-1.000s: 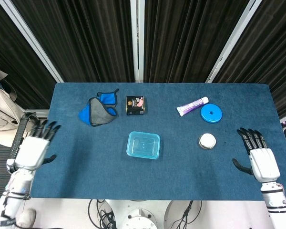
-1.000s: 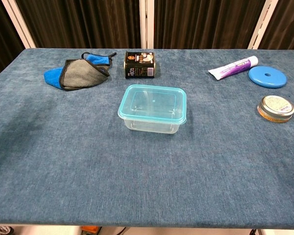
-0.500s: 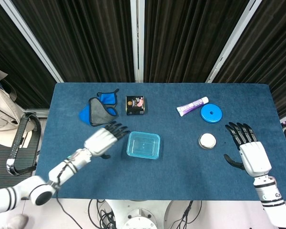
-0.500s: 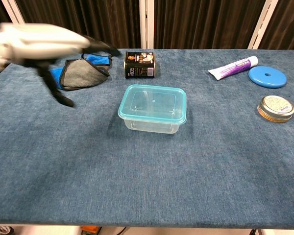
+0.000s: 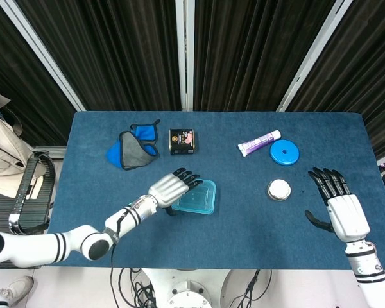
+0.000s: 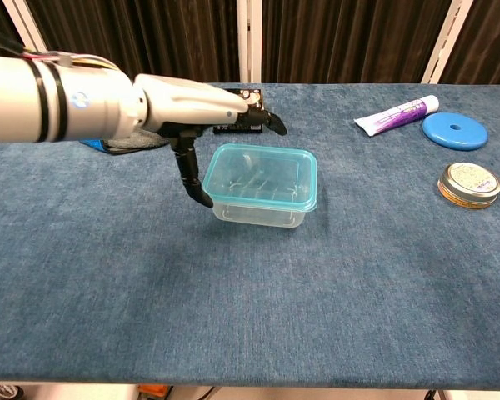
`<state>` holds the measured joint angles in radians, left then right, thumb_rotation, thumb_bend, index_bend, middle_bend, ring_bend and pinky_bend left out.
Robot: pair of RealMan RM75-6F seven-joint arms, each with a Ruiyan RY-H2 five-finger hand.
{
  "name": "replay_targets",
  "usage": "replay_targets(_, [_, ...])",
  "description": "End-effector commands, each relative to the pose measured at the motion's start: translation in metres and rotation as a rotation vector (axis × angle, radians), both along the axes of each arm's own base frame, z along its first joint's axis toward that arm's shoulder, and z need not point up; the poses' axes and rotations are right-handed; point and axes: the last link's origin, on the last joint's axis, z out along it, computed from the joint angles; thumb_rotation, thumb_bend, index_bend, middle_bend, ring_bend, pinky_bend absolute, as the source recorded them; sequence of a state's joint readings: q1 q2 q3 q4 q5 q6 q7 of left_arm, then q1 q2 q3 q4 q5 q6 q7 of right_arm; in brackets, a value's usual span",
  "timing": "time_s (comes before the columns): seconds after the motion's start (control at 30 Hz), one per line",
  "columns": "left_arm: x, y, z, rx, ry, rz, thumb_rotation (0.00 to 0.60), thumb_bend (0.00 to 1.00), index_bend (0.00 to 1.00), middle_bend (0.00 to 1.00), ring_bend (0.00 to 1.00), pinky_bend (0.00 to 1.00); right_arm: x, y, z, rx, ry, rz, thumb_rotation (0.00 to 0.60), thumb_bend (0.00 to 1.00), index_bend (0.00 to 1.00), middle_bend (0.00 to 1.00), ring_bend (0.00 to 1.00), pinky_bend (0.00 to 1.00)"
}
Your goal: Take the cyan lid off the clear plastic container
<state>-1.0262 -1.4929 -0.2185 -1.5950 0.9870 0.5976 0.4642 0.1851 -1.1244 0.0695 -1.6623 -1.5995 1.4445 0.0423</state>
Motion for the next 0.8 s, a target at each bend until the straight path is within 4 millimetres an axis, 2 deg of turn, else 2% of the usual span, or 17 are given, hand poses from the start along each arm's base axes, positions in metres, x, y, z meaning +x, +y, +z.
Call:
replay_targets(0.03, [0.008,0.002,-0.012,-0.013,0.028,0.044,0.600,0.10,0.00,0.00,0.00,0.00,-0.001,0.001,-0.001,0.005,-0.001,0.003,0.600,0.16,0.00,0.05,0.00,0.00])
replay_targets(0.3, [0.011,0.004,-0.017,-0.012,0.046,0.153,0.600,0.10,0.00,0.00,0.00,0.00,0.003,-0.001,-0.010,0.052,0.005,0.036,0.600,0.16,0.00,0.05,0.00,0.00])
replay_targets(0.5, [0.012,0.005,-0.018,0.001,0.059,0.173,0.600,0.10,0.00,0.00,0.00,0.00,0.004,-0.003,-0.015,0.076,0.014,0.045,0.600,0.16,0.00,0.05,0.00,0.00])
replay_targets(0.8, [0.012,0.011,-0.022,-0.022,0.064,0.247,0.600,0.10,0.00,0.00,0.00,0.05,0.010,-0.009,-0.028,0.131,0.021,0.077,0.600,0.16,0.00,0.06,0.00,0.00])
